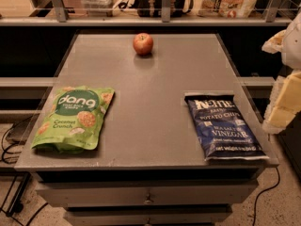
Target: Move blue chip bag near apple
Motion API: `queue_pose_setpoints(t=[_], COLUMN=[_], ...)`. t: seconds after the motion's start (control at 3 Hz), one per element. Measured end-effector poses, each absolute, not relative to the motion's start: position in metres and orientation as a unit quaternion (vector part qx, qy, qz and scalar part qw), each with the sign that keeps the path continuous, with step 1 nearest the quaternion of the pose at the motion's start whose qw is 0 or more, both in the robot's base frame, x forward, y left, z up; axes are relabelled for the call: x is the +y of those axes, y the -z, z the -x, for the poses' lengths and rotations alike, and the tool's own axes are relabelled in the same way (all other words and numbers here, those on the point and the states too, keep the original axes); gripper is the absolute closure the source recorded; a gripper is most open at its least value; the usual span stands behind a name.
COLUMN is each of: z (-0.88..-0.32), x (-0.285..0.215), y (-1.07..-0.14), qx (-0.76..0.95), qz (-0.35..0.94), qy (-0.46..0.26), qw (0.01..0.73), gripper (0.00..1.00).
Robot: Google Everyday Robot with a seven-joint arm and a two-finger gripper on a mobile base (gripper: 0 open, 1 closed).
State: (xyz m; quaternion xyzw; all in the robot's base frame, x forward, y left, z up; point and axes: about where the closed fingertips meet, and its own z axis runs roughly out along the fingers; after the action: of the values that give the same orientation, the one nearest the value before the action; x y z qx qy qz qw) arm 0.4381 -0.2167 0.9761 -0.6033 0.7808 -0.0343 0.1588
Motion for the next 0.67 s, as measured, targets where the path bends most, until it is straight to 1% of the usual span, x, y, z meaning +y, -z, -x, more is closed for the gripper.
queue_pose_setpoints(t=[0.33, 0.67], z=[-0.438, -0.443], x=[-0.217, -0.205], y=[-0.976, -0.969], qx=[0.781, 0.774], qz=[0.603, 0.607], qy=[0.034, 0.001], qw=[0.159, 0.182], gripper=[0.0, 0.0])
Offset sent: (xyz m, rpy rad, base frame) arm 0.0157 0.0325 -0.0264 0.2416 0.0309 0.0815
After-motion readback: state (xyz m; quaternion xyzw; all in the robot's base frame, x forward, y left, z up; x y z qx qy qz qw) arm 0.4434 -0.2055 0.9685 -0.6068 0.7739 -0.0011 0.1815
